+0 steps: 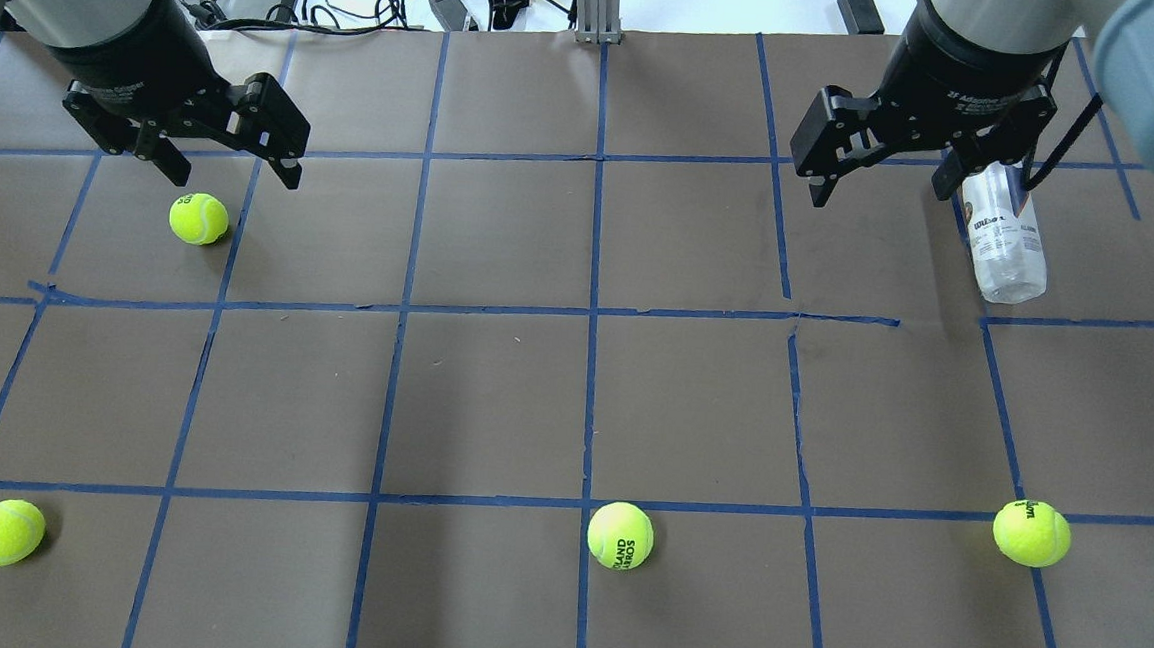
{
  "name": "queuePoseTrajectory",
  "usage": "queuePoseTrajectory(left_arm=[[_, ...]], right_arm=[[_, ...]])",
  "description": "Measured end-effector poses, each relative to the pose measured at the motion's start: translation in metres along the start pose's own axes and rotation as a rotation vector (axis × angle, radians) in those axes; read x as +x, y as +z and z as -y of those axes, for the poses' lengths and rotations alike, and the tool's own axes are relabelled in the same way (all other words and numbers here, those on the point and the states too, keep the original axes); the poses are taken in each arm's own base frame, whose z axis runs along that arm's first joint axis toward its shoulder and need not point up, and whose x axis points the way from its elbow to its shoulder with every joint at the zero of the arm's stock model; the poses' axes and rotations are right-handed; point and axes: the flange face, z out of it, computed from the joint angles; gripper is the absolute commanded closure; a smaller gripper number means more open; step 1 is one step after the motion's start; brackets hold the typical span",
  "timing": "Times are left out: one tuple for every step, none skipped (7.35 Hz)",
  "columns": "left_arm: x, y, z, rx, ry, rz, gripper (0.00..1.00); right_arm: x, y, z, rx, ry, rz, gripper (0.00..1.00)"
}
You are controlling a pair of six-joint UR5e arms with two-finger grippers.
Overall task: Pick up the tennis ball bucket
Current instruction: 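Move the right gripper above the upright Wilson tennis ball can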
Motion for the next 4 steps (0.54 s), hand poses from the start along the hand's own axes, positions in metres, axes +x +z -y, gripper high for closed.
queuePoseTrajectory(left_arm=[[0.0000,0.0010,-0.0002,-0.005,0.000,-0.001,0.00],[-0.0001,0.0010,-0.0005,-0.006,0.000,-0.003,0.00],[0.0000,0.0008,-0.0009,-0.006,0.000,-0.003,0.00],[-0.0001,0.0011,-0.0010,-0.007,0.000,-0.004,0.00]], right_arm=[[-0.0002,0.0002,0.0000,-0.001,0.000,0.003,0.00],[-0.0001,0.0000,0.0005,0.000,0.001,0.010,0.00],[0.0019,0.0001,0.0019,0.000,0.004,0.009,0.00],[0.0046,0.0020,0.0043,-0.003,0.013,0.007,0.00]])
